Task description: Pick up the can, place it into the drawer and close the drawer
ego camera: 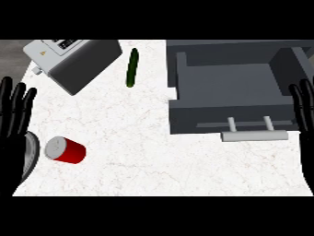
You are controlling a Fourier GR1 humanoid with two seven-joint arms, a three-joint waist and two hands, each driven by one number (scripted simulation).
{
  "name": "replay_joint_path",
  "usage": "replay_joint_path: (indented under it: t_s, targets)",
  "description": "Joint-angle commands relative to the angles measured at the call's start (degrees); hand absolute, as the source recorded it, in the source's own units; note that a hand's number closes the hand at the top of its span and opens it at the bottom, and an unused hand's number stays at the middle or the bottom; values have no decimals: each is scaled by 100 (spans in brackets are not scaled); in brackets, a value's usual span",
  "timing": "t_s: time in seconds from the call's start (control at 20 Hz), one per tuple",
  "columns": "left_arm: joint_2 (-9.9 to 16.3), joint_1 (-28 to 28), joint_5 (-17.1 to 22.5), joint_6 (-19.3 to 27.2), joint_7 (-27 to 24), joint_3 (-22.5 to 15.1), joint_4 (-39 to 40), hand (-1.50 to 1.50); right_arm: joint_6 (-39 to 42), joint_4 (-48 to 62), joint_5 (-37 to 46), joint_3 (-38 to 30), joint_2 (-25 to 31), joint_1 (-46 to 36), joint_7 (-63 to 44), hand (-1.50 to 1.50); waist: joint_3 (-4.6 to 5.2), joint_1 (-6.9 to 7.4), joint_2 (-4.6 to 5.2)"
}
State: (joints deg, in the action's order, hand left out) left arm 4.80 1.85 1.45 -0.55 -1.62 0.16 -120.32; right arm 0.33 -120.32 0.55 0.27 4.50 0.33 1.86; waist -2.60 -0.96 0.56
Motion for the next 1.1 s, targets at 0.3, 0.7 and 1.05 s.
replay_joint_path:
  t_s: [0.3, 0.7, 1.05]
  targets:
    - [425, 795, 324, -541, 770, 45, 306, -150, -300, 302, 178, -101, -90, 423, -891, -150, 271, 129, 10]
    - [499, 1081, 434, -604, 1737, 116, -659, -150, -217, -179, 166, -94, -87, 872, -1312, -150, 260, 100, -64]
    - [408, 1300, 924, -906, 1707, 669, -543, -150, 226, 386, -279, -652, 134, 904, -705, -150, 260, 106, -60]
